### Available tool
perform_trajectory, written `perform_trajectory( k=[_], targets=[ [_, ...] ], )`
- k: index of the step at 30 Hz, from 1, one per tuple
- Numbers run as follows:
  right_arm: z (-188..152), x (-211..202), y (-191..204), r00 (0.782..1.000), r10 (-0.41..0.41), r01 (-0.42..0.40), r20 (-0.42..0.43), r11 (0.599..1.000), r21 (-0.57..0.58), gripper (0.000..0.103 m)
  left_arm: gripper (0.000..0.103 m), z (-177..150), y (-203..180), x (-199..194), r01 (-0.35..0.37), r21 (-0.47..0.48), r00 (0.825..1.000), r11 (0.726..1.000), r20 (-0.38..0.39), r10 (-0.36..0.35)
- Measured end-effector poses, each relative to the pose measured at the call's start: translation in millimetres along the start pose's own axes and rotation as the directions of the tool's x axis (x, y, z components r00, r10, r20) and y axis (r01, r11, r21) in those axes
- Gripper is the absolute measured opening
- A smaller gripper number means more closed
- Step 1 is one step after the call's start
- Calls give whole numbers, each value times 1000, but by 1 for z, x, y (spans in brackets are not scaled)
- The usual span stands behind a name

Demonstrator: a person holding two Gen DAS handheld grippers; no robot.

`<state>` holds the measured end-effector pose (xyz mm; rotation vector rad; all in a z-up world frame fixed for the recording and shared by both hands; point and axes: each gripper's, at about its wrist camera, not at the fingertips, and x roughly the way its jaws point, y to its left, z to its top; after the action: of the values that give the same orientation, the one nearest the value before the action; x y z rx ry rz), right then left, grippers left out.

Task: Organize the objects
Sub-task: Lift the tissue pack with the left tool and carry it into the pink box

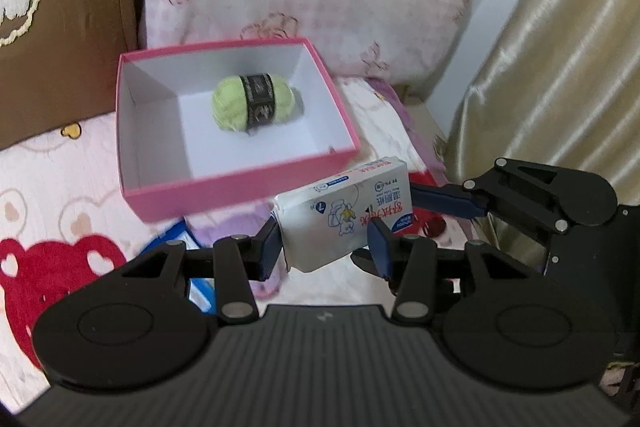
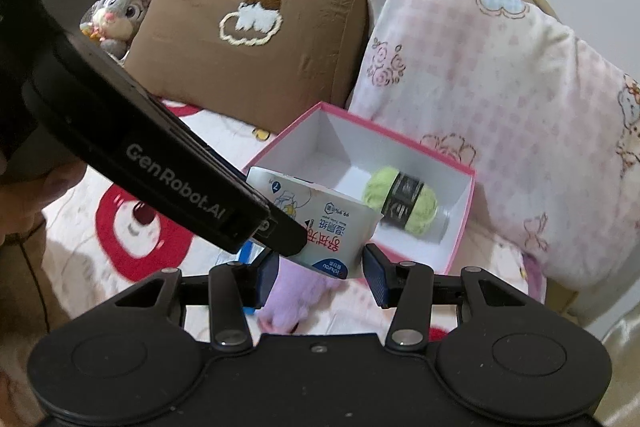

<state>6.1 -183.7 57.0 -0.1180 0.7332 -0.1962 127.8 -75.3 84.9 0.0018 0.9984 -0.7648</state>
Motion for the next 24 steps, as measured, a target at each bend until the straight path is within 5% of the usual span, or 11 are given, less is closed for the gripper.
perform_trajectory(
  k=[10, 24],
  targets=[
    [39, 83, -40, 994, 75, -68, -78, 994, 83, 51, 45, 53, 50, 65, -29, -111, 998, 993, -52, 23],
    [49, 214, -72, 931, 228, -144, -284, 946, 290, 50, 45, 80, 108, 163, -127, -215, 982, 968, -167, 92]
  ],
)
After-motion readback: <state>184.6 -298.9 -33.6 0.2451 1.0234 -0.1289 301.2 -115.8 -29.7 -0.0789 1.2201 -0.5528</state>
